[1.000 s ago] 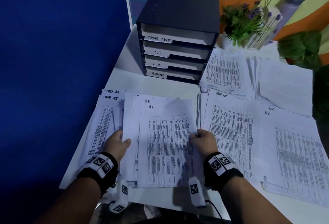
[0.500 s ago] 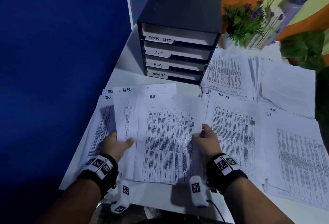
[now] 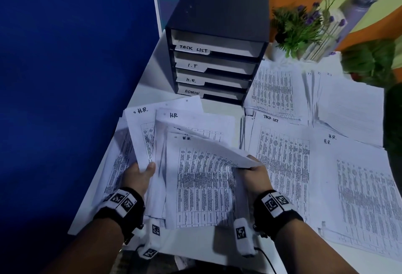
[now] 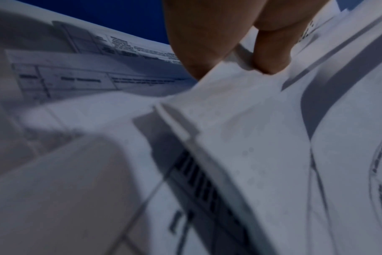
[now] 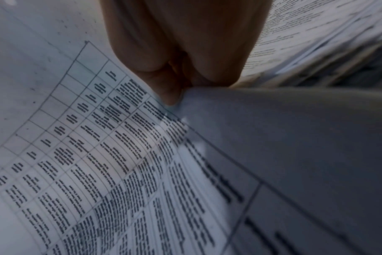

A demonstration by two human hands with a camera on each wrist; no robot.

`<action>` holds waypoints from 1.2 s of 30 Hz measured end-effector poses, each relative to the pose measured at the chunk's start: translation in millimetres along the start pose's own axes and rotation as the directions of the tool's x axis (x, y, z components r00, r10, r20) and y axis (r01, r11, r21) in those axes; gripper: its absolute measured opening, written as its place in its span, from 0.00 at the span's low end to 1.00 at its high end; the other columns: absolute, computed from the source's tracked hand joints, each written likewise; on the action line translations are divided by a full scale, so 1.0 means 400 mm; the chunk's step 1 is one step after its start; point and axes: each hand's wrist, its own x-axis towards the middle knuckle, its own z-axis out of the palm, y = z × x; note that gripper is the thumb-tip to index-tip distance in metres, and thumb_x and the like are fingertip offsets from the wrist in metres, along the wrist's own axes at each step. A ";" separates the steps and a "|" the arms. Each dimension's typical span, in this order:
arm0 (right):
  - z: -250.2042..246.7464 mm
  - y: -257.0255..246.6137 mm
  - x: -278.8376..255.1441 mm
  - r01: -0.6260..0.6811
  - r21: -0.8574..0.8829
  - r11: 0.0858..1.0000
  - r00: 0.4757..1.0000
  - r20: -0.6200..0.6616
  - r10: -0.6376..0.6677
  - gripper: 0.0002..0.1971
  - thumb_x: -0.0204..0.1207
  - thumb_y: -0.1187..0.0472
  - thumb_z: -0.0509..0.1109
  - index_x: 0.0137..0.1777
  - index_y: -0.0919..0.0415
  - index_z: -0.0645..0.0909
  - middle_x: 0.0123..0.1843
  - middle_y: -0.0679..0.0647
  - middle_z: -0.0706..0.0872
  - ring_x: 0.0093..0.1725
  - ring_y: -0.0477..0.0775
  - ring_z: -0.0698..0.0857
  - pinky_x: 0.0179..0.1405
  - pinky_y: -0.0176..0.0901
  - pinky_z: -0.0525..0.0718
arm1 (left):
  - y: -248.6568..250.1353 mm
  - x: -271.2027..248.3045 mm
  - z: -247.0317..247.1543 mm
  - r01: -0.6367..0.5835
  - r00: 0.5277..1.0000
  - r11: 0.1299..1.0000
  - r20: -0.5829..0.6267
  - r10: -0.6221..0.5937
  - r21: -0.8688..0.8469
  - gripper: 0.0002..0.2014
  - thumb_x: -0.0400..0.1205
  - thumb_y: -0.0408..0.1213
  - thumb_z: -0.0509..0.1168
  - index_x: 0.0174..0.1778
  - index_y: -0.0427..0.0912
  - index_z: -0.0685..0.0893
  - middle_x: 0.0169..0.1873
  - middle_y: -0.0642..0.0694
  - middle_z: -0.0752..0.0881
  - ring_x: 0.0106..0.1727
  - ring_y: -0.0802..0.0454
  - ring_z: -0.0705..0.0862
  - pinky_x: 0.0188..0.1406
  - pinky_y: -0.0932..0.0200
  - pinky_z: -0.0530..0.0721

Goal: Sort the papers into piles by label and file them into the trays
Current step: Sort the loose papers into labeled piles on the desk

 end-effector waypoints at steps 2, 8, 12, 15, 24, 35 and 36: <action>-0.002 0.008 0.007 -0.011 0.024 1.000 1.000 0.001 0.011 0.04 0.74 0.75 0.70 0.48 0.72 0.82 0.29 0.62 0.79 0.30 0.55 0.75 0.36 0.52 0.75 | -0.001 0.001 0.002 0.013 1.000 1.000 0.004 -0.013 -0.024 0.10 0.83 0.35 0.67 0.60 0.41 0.86 0.49 0.43 0.88 0.55 0.41 0.85 0.63 0.45 0.81; -0.002 0.012 0.008 -0.017 0.101 0.995 1.000 0.010 0.016 0.10 0.76 0.71 0.68 0.46 0.54 0.82 0.34 0.60 0.82 0.32 0.57 0.78 0.36 0.53 0.78 | 0.005 -0.010 0.009 0.019 0.997 0.999 0.072 -0.015 -0.048 0.10 0.85 0.33 0.64 0.61 0.41 0.85 0.51 0.42 0.88 0.55 0.42 0.85 0.63 0.43 0.81; 0.002 0.012 0.017 0.029 0.010 1.000 0.996 0.085 -0.030 0.10 0.73 0.61 0.72 0.52 0.50 0.79 0.40 0.56 0.87 0.38 0.57 0.84 0.43 0.56 0.84 | 0.026 -0.039 0.030 0.078 0.942 0.996 0.329 -0.062 -0.034 0.10 0.85 0.29 0.61 0.55 0.37 0.87 0.49 0.35 0.90 0.50 0.38 0.89 0.57 0.43 0.85; -0.003 0.002 0.021 0.045 -0.059 0.997 0.999 -0.019 -0.046 0.07 0.73 0.67 0.70 0.39 0.57 0.76 0.29 0.52 0.81 0.30 0.52 0.79 0.30 0.45 0.80 | 0.018 -0.041 0.043 -0.061 0.941 0.983 0.339 -0.002 0.173 0.13 0.83 0.51 0.62 0.52 0.49 0.87 0.52 0.40 0.90 0.55 0.41 0.87 0.62 0.46 0.82; 0.007 0.015 0.027 0.052 -0.406 0.912 0.989 -0.105 -0.103 0.13 0.70 0.73 0.68 0.35 0.58 0.69 0.32 0.53 0.79 0.33 0.52 0.78 0.30 0.42 0.79 | -0.017 -0.026 0.024 -0.024 0.998 0.697 -0.020 0.056 0.717 0.50 0.70 0.48 0.79 0.83 0.47 0.55 0.80 0.39 0.60 0.81 0.37 0.59 0.79 0.38 0.62; -0.019 -0.001 0.006 0.025 -0.123 0.992 0.999 -0.032 -0.029 0.18 0.73 0.80 0.65 0.33 0.56 0.68 0.25 0.50 0.73 0.22 0.45 0.74 0.22 0.37 0.73 | -0.040 -0.024 0.004 -0.086 0.981 0.901 -0.123 0.152 0.426 0.39 0.75 0.32 0.74 0.79 0.48 0.62 0.76 0.40 0.72 0.74 0.37 0.73 0.73 0.39 0.73; -0.021 -0.005 -0.003 0.024 -0.084 0.996 1.000 0.001 -0.024 0.17 0.74 0.80 0.63 0.35 0.57 0.71 0.25 0.49 0.72 0.21 0.44 0.72 0.20 0.35 0.72 | -0.036 -0.028 0.001 -0.092 0.980 0.919 -0.130 0.153 0.384 0.29 0.79 0.32 0.70 0.75 0.45 0.68 0.71 0.39 0.77 0.69 0.38 0.77 0.69 0.42 0.77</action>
